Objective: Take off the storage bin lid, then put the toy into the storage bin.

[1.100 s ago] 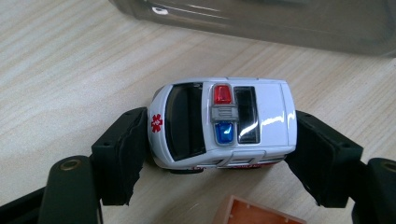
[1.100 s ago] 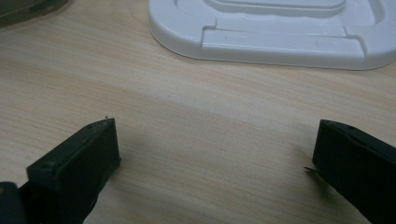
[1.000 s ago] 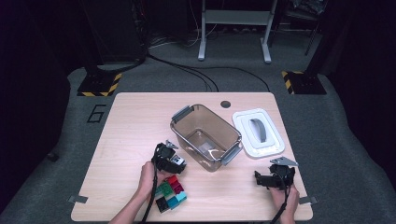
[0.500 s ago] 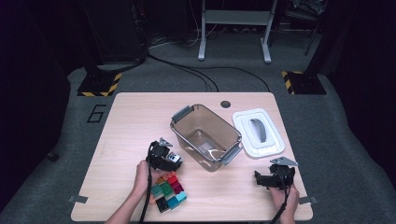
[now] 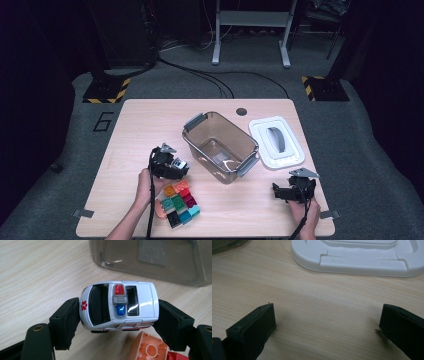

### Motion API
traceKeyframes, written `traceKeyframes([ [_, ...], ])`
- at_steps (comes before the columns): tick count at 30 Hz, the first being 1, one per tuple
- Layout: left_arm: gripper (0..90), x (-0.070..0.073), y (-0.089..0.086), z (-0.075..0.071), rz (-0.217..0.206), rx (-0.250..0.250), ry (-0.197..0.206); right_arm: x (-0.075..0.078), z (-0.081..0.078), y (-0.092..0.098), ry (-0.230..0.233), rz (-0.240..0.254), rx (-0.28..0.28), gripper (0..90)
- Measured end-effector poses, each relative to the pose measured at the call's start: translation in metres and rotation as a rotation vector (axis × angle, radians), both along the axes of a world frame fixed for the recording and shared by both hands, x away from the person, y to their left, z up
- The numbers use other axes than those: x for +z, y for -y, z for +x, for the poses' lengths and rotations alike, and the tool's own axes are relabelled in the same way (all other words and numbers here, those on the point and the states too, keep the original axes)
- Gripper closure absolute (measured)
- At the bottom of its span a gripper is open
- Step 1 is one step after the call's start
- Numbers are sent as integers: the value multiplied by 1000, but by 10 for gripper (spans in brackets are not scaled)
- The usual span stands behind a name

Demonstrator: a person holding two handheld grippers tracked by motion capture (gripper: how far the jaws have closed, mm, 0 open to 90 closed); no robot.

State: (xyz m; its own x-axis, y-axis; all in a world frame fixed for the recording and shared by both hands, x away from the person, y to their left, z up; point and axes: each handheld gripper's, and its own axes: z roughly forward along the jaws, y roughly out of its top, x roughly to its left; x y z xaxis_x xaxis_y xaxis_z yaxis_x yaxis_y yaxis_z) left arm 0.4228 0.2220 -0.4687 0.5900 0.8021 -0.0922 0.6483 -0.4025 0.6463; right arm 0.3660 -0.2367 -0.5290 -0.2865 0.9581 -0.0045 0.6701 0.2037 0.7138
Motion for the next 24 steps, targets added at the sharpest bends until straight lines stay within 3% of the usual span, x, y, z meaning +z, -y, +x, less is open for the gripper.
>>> traceKeyframes([
  [4, 251, 10, -8, 2, -20, 25, 20, 0, 0, 0, 0, 3, -2, 0],
  [15, 251, 25, -17, 0, -27, 41, 47, 0, 0, 0, 0, 2, 0, 0],
  [24, 251, 47, -30, 3, -21, 50, 65, 0, 0, 0, 1, 4, -3, 0],
])
